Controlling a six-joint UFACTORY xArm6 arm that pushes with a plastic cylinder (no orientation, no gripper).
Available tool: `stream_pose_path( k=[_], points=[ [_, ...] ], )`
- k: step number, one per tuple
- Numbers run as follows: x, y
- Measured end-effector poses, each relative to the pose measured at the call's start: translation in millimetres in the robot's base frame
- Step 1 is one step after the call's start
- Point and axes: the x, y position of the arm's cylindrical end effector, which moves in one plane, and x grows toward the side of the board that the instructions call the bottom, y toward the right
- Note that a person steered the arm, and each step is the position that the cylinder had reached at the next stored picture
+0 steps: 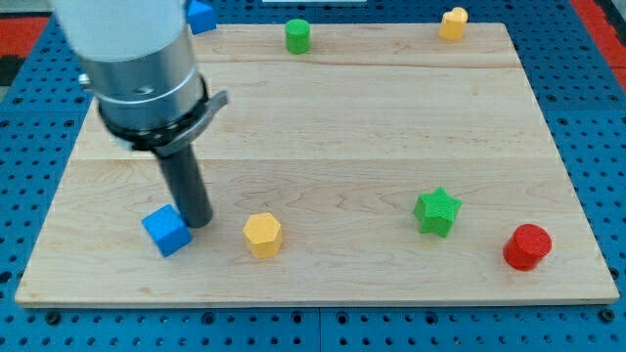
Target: Push the yellow hexagon down a bit
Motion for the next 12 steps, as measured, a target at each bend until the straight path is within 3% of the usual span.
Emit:
stream_pose_path(
  k=[2, 4, 7, 9, 12],
  points=[
    [29.8, -40.3],
    [29.8, -42.7],
    [-11.8, 8.7],
    [-28.1, 100.4],
    [-7.6, 89.5]
  ],
)
